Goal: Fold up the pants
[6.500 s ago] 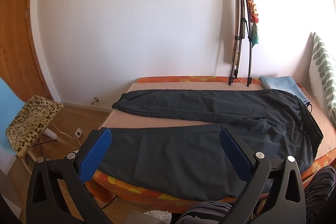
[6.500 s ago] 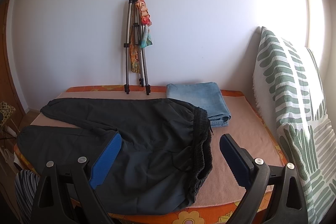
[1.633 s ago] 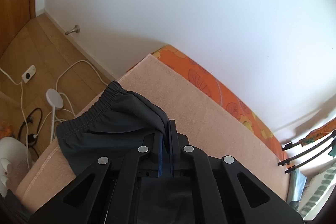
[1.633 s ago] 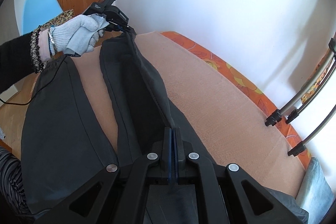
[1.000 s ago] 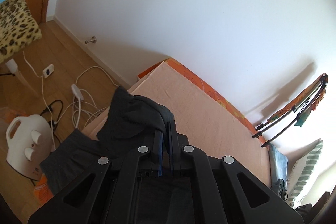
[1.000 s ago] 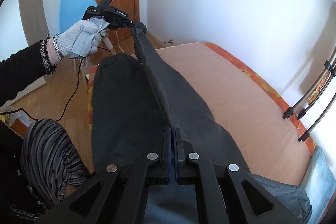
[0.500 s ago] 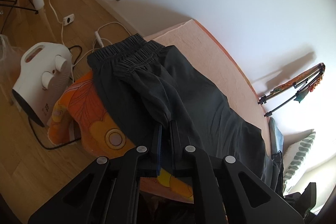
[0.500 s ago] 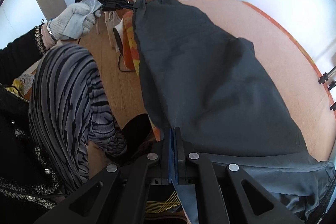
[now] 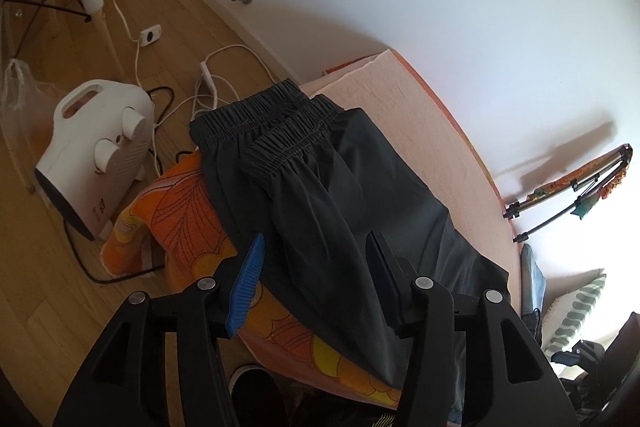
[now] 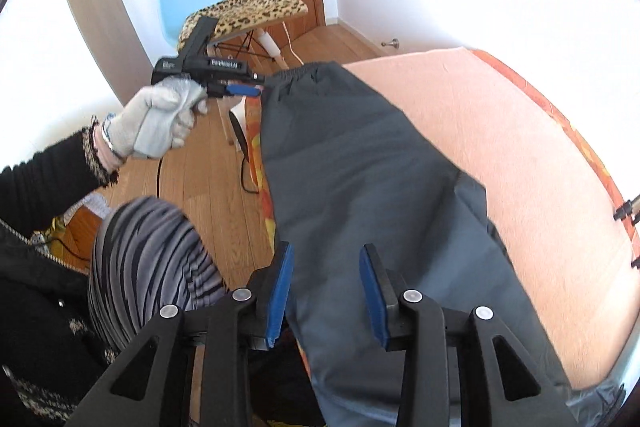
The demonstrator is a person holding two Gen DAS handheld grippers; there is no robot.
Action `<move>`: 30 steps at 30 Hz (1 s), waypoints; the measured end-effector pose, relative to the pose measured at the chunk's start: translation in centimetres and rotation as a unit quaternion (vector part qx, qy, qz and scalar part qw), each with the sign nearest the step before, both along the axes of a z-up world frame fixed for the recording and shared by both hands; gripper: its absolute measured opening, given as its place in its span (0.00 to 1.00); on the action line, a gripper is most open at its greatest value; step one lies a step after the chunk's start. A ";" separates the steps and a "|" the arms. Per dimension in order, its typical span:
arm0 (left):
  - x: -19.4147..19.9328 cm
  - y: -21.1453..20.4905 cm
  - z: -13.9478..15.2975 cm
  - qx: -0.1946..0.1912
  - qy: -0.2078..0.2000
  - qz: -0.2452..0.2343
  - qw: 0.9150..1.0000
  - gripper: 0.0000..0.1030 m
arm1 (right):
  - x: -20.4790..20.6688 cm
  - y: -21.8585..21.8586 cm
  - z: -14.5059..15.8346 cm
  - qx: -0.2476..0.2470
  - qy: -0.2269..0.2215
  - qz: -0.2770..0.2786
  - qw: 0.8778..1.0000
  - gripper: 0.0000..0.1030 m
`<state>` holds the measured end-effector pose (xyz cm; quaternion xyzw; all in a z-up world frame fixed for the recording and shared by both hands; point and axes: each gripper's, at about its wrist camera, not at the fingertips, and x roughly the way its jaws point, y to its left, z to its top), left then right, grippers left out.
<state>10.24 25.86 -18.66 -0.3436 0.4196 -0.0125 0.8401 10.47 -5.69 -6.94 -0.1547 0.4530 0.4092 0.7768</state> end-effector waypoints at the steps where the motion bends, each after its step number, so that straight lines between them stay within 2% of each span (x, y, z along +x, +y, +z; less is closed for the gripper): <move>1: 0.1 0.1 -0.3 -0.006 0.000 0.003 1.000 0.50 | 1.2 0.7 0.3 0.007 -0.003 0.003 1.000 0.36; 4: 0.4 0.6 -1.3 -0.027 0.005 0.023 0.999 0.49 | 5.3 3.2 1.1 0.040 -0.003 0.003 0.999 0.39; 7: 0.5 0.4 -1.6 -0.007 0.005 0.030 1.000 0.46 | 10.0 6.9 1.4 0.066 0.000 0.004 0.998 0.44; 8: 0.5 0.3 -1.6 0.002 0.003 0.035 0.999 0.43 | 11.5 8.2 1.2 0.068 0.001 0.009 0.998 0.44; 10: 0.5 0.0 -1.5 0.020 -0.002 0.037 0.999 0.30 | 14.3 11.8 1.0 0.072 0.021 0.016 0.997 0.45; 12: 0.5 -0.3 -1.4 0.038 -0.009 0.037 0.999 0.21 | 16.7 15.4 -0.2 0.072 0.052 0.030 0.996 0.45; 15: 0.7 -0.4 -1.5 0.050 -0.017 0.035 0.998 0.10 | 19.3 20.3 -2.4 0.053 0.062 0.047 0.996 0.46; 19: 0.6 -0.7 -1.5 0.072 -0.026 0.027 0.997 0.07 | 21.3 25.3 -6.1 0.029 0.078 0.063 0.995 0.46; 24: 0.6 -0.6 -1.7 0.079 -0.033 0.023 0.996 0.05 | 23.1 28.4 -10.0 -0.001 0.105 0.073 0.992 0.47; 25: 0.6 -0.6 -1.7 0.083 -0.035 0.022 0.996 0.05 | 23.1 28.6 -10.6 -0.006 0.108 0.075 0.991 0.46; 27: 0.5 -0.7 -1.5 0.088 -0.042 0.022 0.995 0.05 | 23.2 29.5 -11.2 -0.008 0.112 0.080 0.990 0.26; 28: 0.4 -0.6 -1.4 0.087 -0.045 0.022 0.995 0.04 | 23.1 29.6 -11.2 -0.005 0.112 0.081 0.990 0.23; 30: 0.3 -0.5 -1.3 0.084 -0.051 0.024 0.995 0.04 | 22.5 29.6 -10.7 0.002 0.103 0.089 0.991 0.06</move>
